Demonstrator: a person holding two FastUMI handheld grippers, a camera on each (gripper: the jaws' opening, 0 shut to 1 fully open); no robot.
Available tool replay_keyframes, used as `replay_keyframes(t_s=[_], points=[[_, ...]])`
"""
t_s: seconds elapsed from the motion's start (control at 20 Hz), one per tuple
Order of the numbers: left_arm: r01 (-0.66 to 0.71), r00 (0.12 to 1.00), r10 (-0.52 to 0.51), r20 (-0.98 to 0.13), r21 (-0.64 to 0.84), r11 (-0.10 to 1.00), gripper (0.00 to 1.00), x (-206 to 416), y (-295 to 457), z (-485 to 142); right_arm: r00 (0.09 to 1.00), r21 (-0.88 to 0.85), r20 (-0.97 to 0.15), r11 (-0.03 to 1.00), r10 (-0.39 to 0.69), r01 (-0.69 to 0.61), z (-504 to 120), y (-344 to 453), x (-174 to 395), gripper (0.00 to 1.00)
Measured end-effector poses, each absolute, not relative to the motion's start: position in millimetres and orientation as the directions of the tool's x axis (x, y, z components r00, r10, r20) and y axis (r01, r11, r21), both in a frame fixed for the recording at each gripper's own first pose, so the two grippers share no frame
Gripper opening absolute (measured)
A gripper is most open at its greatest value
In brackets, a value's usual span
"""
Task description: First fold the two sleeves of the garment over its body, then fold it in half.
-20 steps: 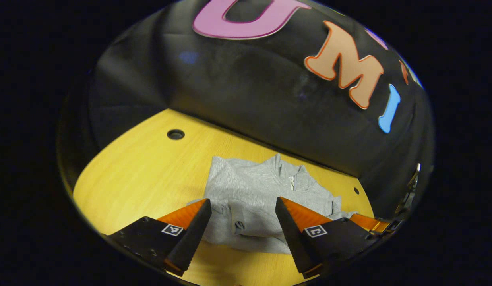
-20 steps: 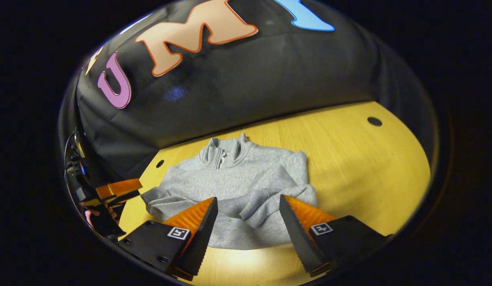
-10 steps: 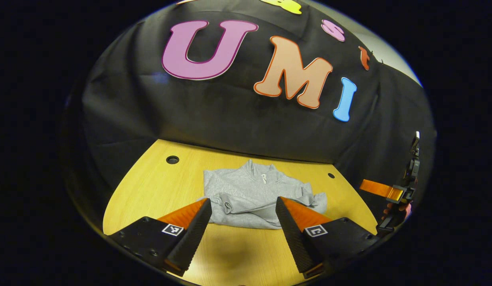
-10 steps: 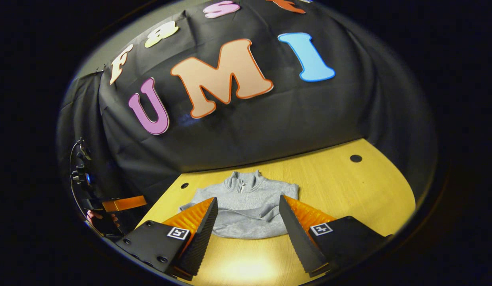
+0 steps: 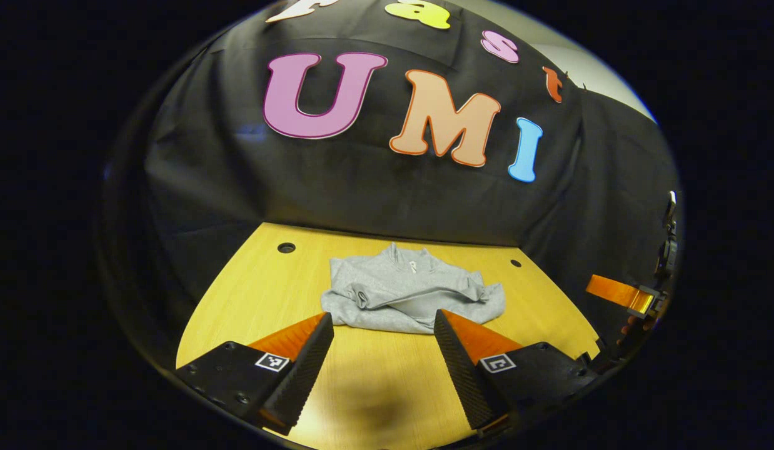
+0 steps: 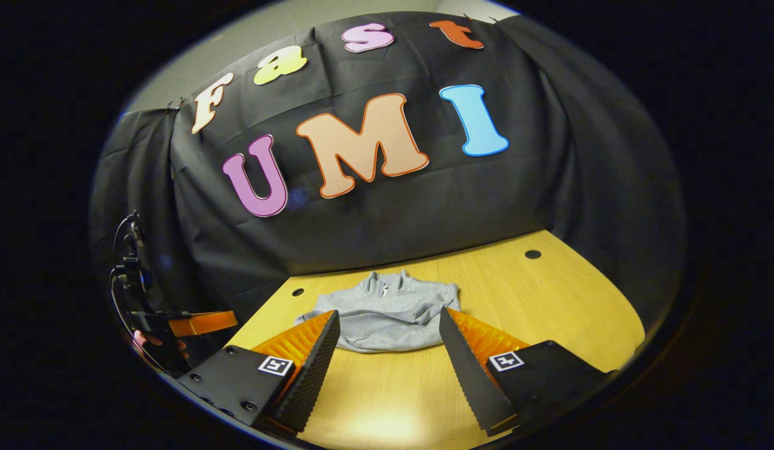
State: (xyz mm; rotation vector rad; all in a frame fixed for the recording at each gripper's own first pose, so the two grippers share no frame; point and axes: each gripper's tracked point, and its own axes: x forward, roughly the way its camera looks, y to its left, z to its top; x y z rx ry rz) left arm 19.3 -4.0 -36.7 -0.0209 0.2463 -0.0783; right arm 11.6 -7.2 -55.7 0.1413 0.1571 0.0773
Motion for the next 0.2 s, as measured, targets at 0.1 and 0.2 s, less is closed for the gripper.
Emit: replay_keyframes(t_s=[0.1, 0.2], points=[[0.102, 0.962, -0.108, -0.251, -0.036, 0.994, 0.94, 15.2, -13.2, -40.5, 0.985, 0.17, -0.152, 0.984, 0.075, -0.049, -58.3, -5.8, 7.2, 0.98], [0.122, 0.959, -0.125, -0.255, -0.027, 0.992, 0.94, 15.1, -17.2, -41.8, 0.986, 0.176, -0.153, 0.984, 0.063, -0.036, -59.0, -7.2, 3.8, 0.98]])
